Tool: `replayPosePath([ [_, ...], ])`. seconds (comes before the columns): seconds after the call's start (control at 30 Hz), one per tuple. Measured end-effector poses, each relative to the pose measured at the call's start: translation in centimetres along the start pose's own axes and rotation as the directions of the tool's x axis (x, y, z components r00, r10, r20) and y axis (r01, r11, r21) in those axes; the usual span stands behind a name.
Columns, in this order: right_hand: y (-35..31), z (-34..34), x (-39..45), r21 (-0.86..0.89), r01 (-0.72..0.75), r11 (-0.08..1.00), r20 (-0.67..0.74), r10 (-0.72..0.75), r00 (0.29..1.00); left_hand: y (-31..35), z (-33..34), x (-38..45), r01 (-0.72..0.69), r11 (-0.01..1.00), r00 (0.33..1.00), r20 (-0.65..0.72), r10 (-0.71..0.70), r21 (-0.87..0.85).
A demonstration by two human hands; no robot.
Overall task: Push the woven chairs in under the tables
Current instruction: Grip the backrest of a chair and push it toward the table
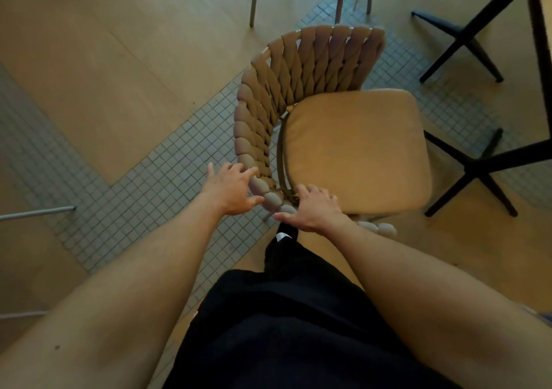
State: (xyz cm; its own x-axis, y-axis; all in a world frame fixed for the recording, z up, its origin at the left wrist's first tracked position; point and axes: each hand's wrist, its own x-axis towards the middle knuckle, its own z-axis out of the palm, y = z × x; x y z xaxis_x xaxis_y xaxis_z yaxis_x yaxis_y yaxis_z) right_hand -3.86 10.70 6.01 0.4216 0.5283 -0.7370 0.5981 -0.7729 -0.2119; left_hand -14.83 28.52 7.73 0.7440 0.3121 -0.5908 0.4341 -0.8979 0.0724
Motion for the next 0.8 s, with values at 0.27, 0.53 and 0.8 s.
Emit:
replayPosePath([
  [0.27,-4.0,-0.4,1.8,0.045,-0.053,0.998,0.007,0.053,0.999,-5.1,-2.1,2.4,-0.109,0.994,0.994,0.006,0.109,0.024],
  [0.53,-9.2,-0.7,3.8,0.226,-0.258,0.939,-0.007,0.266,0.964,-10.4,-5.0,6.6,-0.3,0.939,0.954,0.028,0.3,0.165],
  [0.8,-15.5,0.0,4.7,0.442,-0.394,0.806,-0.033,0.454,0.89,-15.2,-7.9,10.3,-0.485,0.819,0.873,0.121,0.472,0.305],
])
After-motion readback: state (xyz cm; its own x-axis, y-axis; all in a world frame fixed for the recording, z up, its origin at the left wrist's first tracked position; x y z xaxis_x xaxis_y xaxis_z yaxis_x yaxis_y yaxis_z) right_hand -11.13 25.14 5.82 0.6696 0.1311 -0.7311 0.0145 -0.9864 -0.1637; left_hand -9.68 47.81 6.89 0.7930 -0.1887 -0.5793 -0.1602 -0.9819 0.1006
